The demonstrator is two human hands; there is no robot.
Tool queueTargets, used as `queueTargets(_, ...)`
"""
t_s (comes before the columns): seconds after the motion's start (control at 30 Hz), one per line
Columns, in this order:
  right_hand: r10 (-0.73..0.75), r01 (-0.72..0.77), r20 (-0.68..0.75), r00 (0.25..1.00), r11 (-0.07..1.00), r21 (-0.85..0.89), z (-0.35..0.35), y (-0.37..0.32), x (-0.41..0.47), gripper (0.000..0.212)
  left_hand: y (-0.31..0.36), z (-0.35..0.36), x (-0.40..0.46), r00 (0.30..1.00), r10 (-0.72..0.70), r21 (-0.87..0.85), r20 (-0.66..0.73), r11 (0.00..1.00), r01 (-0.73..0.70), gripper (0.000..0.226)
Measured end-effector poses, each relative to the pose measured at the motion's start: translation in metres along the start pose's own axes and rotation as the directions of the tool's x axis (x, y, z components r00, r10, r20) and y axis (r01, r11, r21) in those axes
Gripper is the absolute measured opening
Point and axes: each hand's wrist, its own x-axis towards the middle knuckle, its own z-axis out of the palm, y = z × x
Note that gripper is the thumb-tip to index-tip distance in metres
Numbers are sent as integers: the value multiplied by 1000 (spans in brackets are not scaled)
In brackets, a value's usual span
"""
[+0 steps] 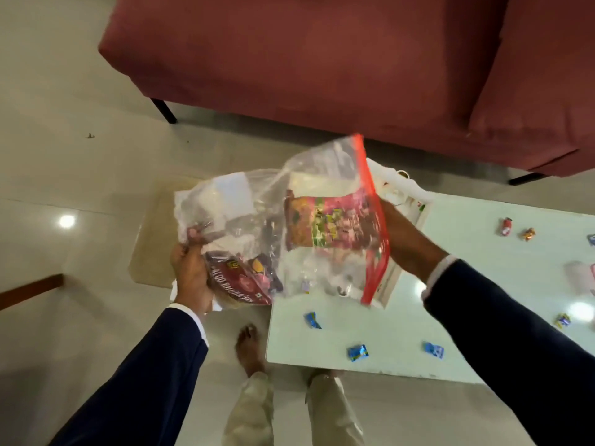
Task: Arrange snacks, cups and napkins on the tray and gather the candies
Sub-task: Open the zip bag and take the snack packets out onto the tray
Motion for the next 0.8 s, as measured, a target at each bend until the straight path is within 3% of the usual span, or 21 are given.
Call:
queueTargets(0.1, -40, 40, -31, 999, 999, -20, -61, 2, -4, 55, 1, -8, 6, 998, -5, -32, -60, 999, 3, 16)
queueTargets(0.2, -84, 84, -137, 987, 996, -6, -119, 9, -1, 58, 3, -15, 10, 994, -43, -53, -100, 998, 38, 26)
queueTargets(0.3, -141, 75, -198, 970, 948, -309, -151, 28, 21, 53, 7, -16, 9, 985, -102, -124, -142, 989, 85, 49)
queueTargets(0.4, -191, 64, -88, 978, 670, -740, -147, 41, 54, 44, 9, -16, 11, 988, -69, -138, -137, 989, 50, 39)
queueTargets(0.5, -108, 73, 45, 993, 266, -961, -123, 50, 85, 29, 8, -14, 17, 979, -144, -208, -143, 972, 112, 41)
queueTargets(0.57, -55, 120, 118, 992, 45, -992, -104, 55, 106, 23, 8, -11, 18, 974, -160, -228, -162, 966, 121, 46)
queueTargets(0.7, 37, 298, 303, 952, -319, -899, -72, 61, 143, 28, 4, -5, 19, 977, -194, -210, -92, 963, 171, 31)
queueTargets(0.8, 54, 384, 394, 917, -381, -841, -54, 65, 166, 33, 4, -2, 24, 971, -236, -180, -49, 958, 224, 31)
